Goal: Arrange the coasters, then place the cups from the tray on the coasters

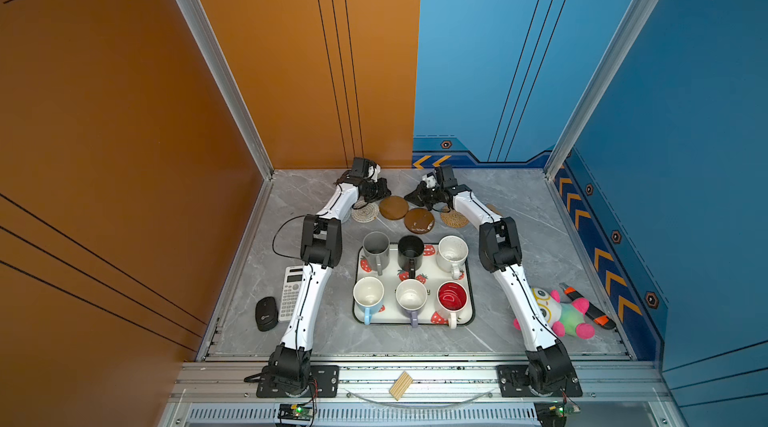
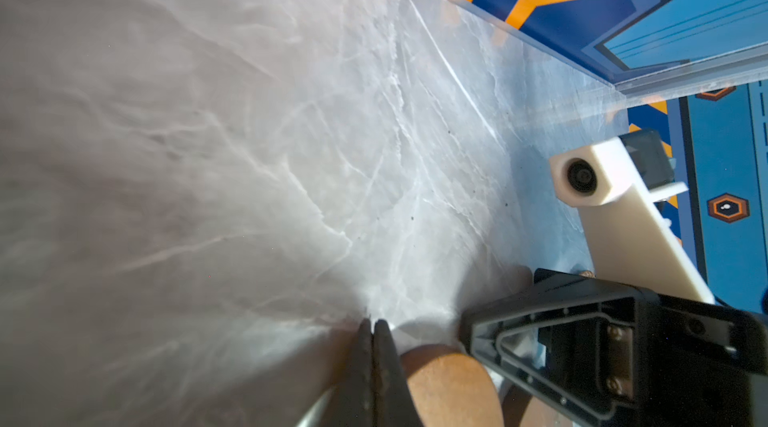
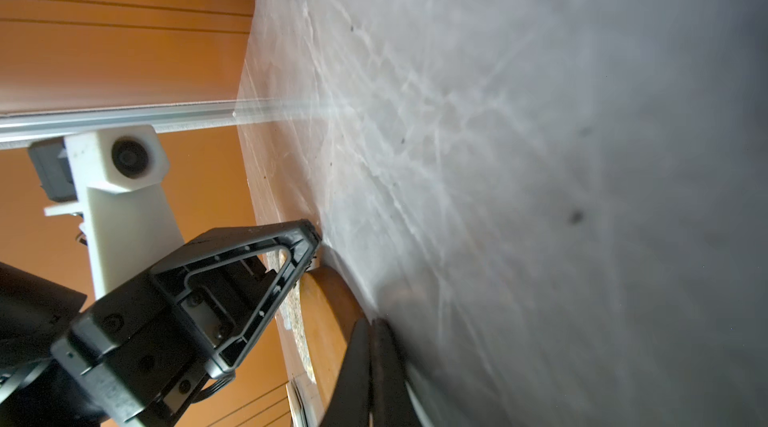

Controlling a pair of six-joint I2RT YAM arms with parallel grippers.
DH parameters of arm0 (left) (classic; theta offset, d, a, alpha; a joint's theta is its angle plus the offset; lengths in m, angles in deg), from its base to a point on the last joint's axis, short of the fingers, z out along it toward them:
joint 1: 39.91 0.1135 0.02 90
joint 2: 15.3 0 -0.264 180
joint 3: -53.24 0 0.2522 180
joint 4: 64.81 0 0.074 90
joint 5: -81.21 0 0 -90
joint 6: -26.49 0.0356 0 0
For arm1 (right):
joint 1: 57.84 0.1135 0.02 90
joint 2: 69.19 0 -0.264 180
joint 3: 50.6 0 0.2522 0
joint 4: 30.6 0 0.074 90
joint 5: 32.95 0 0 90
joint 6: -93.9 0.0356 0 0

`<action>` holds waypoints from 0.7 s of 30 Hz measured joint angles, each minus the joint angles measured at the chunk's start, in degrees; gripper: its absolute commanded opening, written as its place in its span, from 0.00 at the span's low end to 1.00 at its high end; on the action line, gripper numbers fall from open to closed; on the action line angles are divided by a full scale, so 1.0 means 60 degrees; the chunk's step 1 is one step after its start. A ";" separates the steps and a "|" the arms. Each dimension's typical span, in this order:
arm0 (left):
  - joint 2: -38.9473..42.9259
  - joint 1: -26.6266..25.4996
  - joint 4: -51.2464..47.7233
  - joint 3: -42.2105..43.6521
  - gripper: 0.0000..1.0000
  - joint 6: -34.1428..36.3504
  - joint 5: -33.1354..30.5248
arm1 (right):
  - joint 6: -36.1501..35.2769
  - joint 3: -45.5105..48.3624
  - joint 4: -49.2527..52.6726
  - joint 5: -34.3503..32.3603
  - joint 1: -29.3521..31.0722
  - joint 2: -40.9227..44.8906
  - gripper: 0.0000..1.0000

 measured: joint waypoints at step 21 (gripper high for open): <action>0.0747 -0.0073 0.0109 0.1286 0.00 0.0463 0.0197 | -0.0812 0.0375 0.1257 0.0033 -0.0222 0.0809 0.02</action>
